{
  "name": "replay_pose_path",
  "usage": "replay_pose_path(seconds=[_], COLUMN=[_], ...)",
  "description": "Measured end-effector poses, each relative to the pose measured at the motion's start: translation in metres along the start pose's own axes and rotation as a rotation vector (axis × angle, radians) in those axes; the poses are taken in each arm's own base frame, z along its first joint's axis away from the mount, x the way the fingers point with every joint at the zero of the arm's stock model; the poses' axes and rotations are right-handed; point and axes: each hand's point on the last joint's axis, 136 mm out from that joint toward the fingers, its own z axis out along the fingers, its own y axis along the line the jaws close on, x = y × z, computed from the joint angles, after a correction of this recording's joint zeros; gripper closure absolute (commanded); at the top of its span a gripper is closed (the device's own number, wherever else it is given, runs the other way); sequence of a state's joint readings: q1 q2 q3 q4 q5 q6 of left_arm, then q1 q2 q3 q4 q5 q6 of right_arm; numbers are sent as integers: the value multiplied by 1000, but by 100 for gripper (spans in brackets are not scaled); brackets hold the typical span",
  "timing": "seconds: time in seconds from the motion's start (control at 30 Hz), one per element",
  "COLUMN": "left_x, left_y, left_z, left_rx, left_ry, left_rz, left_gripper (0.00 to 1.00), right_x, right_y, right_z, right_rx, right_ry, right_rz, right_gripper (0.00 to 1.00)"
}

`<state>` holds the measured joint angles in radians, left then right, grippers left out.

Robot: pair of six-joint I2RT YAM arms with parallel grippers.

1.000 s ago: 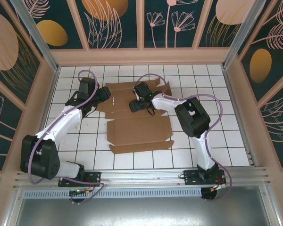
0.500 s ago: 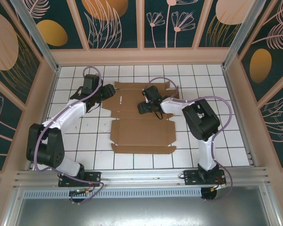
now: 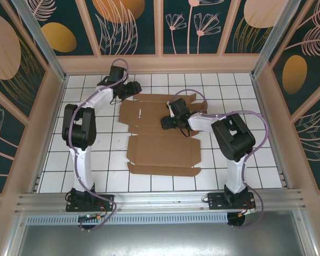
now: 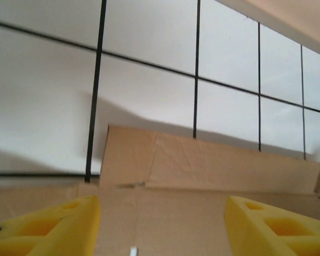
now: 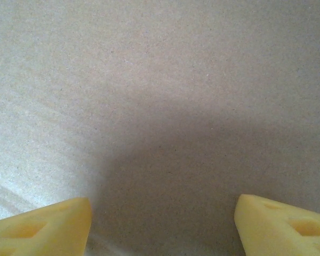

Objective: Fold the paper box

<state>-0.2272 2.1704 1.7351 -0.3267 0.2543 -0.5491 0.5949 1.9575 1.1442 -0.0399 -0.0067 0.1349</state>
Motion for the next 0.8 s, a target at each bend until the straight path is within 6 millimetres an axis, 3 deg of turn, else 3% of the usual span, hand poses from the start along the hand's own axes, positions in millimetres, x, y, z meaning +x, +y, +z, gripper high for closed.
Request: replay_pose_path(seconds=[0.23, 0.4, 0.7, 0.8], left_x=[-27, -8, 30, 31], left_y=[16, 27, 34, 32], left_z=[24, 44, 59, 61], left_rx=[-16, -2, 56, 86], left_ry=[0, 68, 156, 151], left_rz=[38, 23, -19, -27], left_gripper=[43, 47, 71, 73], right_x=[0, -2, -3, -5], right_y=[-1, -3, -6, -8], right_z=[0, 1, 2, 4], right_rx=[-13, -10, 2, 6], right_ry=[3, 13, 52, 64], right_rz=[4, -4, -6, -6], right_gripper=[30, 34, 39, 41])
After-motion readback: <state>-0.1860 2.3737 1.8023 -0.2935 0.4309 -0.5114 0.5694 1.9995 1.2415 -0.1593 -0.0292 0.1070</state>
